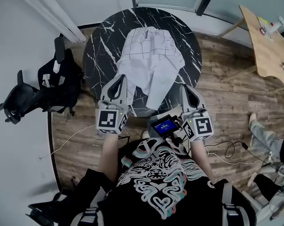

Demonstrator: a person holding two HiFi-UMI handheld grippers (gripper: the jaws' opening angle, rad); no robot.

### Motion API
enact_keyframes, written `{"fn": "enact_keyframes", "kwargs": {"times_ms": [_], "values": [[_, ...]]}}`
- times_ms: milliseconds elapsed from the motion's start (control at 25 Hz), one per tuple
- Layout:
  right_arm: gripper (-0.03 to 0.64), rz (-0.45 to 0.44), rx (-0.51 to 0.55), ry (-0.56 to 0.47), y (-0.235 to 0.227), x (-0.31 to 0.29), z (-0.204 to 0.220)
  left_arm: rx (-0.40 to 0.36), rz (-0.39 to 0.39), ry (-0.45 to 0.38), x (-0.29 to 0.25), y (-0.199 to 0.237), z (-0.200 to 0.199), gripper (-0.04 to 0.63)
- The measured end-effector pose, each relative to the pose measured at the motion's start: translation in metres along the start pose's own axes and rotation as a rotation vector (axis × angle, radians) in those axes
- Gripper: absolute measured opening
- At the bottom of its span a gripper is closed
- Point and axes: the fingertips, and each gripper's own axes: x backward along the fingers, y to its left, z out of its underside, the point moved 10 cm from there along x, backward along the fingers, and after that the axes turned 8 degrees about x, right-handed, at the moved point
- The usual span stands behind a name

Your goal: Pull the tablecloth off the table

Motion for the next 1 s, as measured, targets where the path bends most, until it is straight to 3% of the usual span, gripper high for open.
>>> {"fn": "enact_keyframes", "kwargs": {"times_ms": [1000], "values": [[0.028, -0.067, -0.045, 0.076, -0.026, -0.063, 0.015, 0.002, -0.017, 0.038, -0.053, 0.016, 0.001, 0.02]]}}
